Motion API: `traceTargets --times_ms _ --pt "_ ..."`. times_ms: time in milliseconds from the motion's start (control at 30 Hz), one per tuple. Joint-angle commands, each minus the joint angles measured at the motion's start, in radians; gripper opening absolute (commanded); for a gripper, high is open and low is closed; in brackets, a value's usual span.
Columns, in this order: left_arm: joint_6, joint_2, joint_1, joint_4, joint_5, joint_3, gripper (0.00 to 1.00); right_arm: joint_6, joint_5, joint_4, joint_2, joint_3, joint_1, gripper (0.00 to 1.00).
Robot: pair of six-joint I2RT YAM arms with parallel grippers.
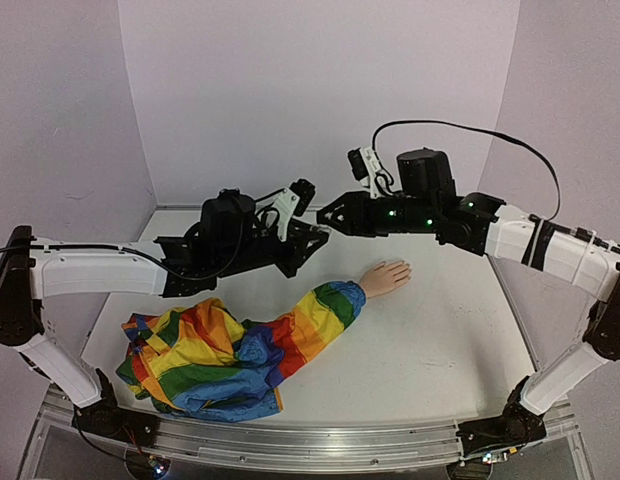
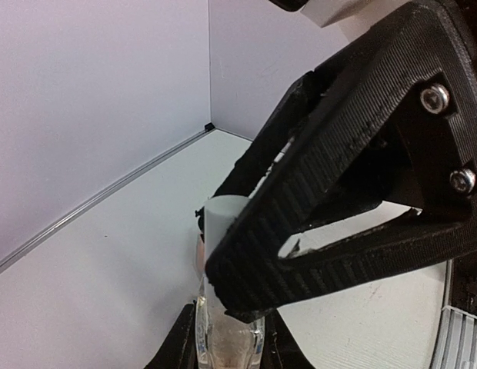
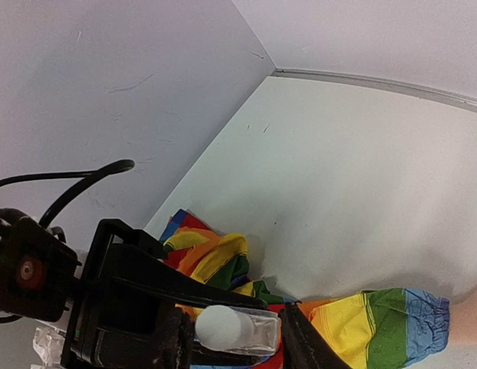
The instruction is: Paint the nails
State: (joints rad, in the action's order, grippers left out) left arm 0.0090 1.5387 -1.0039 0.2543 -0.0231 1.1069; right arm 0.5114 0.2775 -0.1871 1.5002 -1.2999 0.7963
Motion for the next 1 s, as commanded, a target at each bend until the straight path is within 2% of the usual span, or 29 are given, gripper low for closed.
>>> traceTargets --times_ms 0,100,267,333,400,467,533,600,633,667,733,800,833,900,967 --pt "0.011 -0.001 -0.007 0.054 -0.015 0.059 0.00 0.002 0.000 -0.035 0.010 -0.053 0.004 0.34" --pt "0.001 -0.004 -0.006 0.054 0.014 0.063 0.00 -0.023 0.040 -0.038 0.015 -0.056 0.004 0.28" --pt "-0.031 -0.018 0.003 0.054 0.186 0.070 0.00 -0.123 0.153 -0.038 -0.007 -0.048 0.003 0.15" --pt "-0.066 -0.024 0.032 0.055 0.301 0.077 0.00 -0.189 0.242 -0.037 -0.022 -0.048 0.001 0.09" --pt "-0.138 -0.022 0.088 0.061 0.494 0.088 0.00 -0.286 0.415 -0.029 -0.043 -0.041 -0.003 0.03" --pt "-0.228 0.004 0.147 0.079 0.835 0.123 0.00 -0.388 0.682 -0.016 -0.065 -0.029 -0.007 0.00" --pt "-0.285 0.042 0.176 0.089 1.089 0.170 0.00 -0.436 0.898 -0.009 -0.080 -0.028 -0.007 0.00" --pt "-0.334 0.076 0.180 0.090 1.246 0.210 0.00 -0.430 0.991 -0.007 -0.078 -0.033 -0.007 0.00" --pt "-0.351 0.088 0.180 0.091 1.275 0.219 0.00 -0.425 1.021 -0.005 -0.074 -0.033 -0.006 0.00" --pt "-0.357 0.094 0.180 0.092 1.273 0.221 0.00 -0.425 1.010 0.000 -0.074 -0.030 -0.006 0.00" --pt "-0.336 0.085 0.183 0.092 1.175 0.187 0.00 -0.439 0.931 0.009 -0.088 -0.013 -0.007 0.00" --pt "-0.289 0.045 0.182 0.091 0.971 0.135 0.00 -0.448 0.775 0.018 -0.111 0.002 -0.007 0.01" --pt "-0.264 0.026 0.178 0.091 0.858 0.111 0.00 -0.444 0.649 0.022 -0.130 0.011 -0.007 0.09" --pt "-0.210 -0.014 0.164 0.088 0.607 0.063 0.00 -0.422 0.385 0.023 -0.167 0.036 -0.008 0.44" --pt "-0.118 -0.046 0.128 0.083 0.365 0.027 0.00 -0.380 0.161 0.024 -0.194 0.049 -0.008 0.63"
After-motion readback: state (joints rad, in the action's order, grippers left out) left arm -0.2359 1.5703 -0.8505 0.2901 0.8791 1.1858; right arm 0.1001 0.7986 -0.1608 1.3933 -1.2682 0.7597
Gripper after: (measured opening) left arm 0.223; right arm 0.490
